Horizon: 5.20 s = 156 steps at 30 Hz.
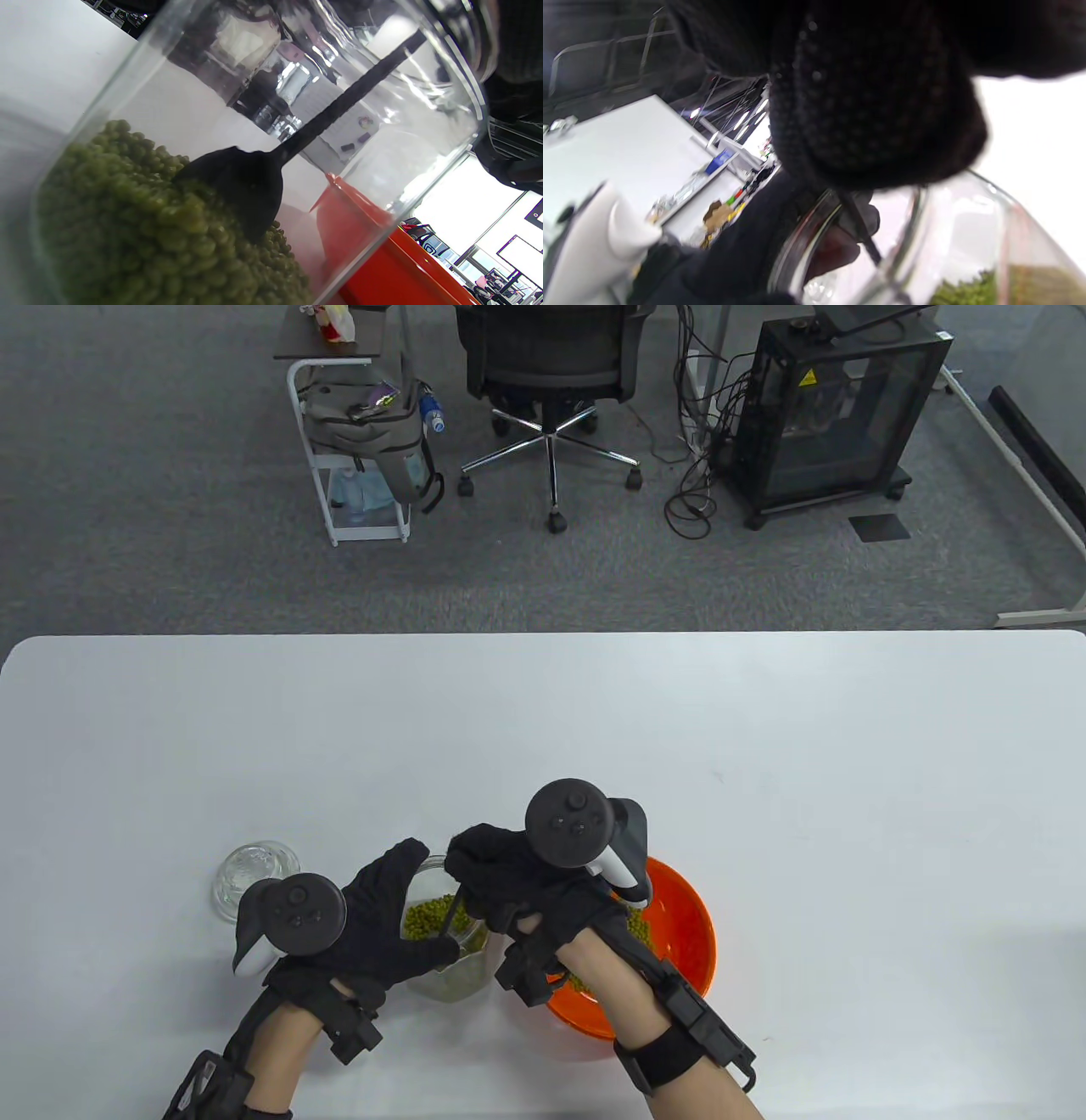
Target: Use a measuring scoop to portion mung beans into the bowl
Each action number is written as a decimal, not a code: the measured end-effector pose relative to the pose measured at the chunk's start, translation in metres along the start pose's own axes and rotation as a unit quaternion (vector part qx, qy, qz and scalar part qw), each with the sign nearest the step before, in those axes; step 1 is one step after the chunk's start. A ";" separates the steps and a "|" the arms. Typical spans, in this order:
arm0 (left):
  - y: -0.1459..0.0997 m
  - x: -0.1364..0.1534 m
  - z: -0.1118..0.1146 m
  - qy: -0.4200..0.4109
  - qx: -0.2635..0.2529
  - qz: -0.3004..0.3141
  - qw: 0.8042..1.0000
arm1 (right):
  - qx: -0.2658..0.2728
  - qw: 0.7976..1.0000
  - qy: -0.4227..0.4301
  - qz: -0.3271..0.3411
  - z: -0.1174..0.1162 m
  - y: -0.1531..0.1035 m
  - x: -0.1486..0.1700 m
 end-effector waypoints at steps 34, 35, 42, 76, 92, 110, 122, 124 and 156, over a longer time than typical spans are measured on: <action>0.000 0.000 0.000 -0.001 0.000 0.000 1.000 | 0.069 0.955 0.255 -0.136 0.025 -0.025 0.109; 0.000 0.000 0.000 -0.001 0.000 0.000 1.000 | 0.071 0.952 0.262 -0.140 0.026 -0.026 0.112; 0.000 0.000 0.000 -0.001 0.000 0.000 1.000 | 0.075 0.935 0.318 -0.137 0.031 -0.032 0.131; 0.000 -0.001 0.000 -0.002 -0.001 0.000 1.000 | 0.096 0.884 0.434 -0.143 0.077 -0.059 0.179; 0.000 -0.001 0.000 -0.002 -0.002 0.000 1.000 | 0.132 0.886 0.407 -0.178 0.121 -0.102 0.243; -0.001 -0.001 0.000 -0.002 -0.002 -0.001 1.000 | 0.157 0.924 0.289 -0.193 0.140 -0.128 0.273; -0.001 -0.001 0.000 -0.002 -0.001 -0.001 1.000 | 0.157 0.960 0.181 -0.144 0.144 -0.129 0.245; -0.001 -0.001 0.000 -0.002 -0.001 -0.001 1.000 | 0.165 0.966 0.151 -0.132 0.145 -0.129 0.236; -0.001 -0.001 0.001 0.000 0.000 -0.002 1.000 | 0.216 0.950 -0.129 0.183 0.137 -0.152 0.112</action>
Point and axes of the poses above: the tracker on the back of each hand, its own x axis roughly to the little-finger side, its own y axis roughly from the wrist to the fingertips, z = x × y, the point moved 5 cm from there along y, roughly from the wrist to the fingertips, and after that the axes turned 8 degrees about -y, right-handed, at the moved point
